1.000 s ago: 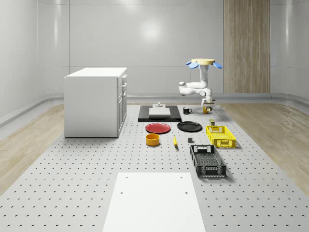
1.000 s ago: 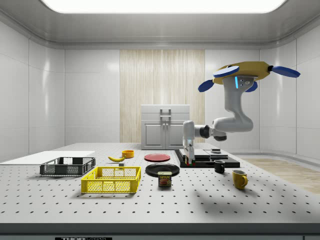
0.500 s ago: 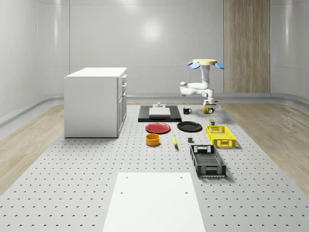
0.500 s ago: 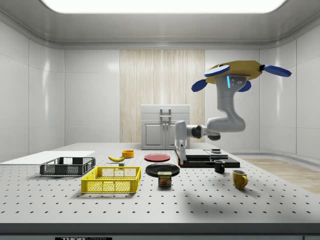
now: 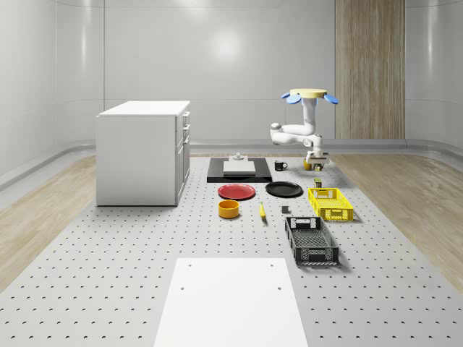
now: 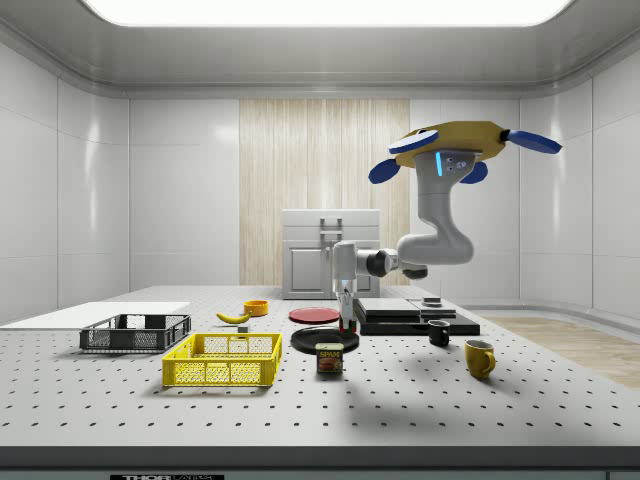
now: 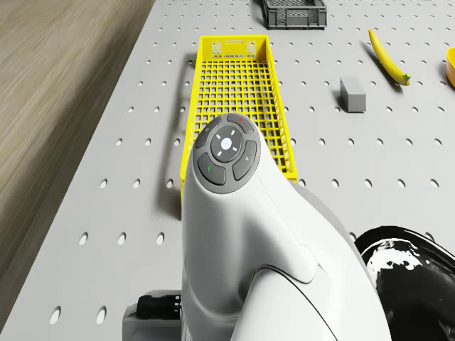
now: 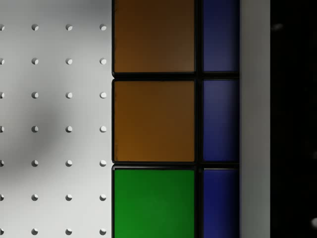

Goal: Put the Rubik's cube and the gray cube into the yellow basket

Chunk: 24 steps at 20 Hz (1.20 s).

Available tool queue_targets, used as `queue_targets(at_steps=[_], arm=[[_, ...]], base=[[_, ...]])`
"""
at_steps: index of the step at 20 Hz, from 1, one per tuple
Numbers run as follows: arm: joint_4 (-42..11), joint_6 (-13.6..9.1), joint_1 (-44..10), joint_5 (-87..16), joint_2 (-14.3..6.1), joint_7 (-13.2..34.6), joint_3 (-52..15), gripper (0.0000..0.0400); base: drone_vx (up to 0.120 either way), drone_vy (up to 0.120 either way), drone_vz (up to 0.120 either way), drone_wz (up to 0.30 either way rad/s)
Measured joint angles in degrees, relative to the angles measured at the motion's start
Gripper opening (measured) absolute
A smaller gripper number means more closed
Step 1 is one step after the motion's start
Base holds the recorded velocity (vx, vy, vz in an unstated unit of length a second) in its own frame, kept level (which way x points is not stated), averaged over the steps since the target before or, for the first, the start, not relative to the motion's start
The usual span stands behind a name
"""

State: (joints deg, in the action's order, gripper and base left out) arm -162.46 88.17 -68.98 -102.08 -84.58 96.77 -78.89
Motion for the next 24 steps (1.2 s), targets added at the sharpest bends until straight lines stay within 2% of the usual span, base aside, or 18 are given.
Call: queue_targets(at_steps=[24], arm=[[0.1,2.2,-0.5,1.0,-2.3,0.4,-0.3,0.0325]], base=[[0.120,0.000,0.000,0.000]])
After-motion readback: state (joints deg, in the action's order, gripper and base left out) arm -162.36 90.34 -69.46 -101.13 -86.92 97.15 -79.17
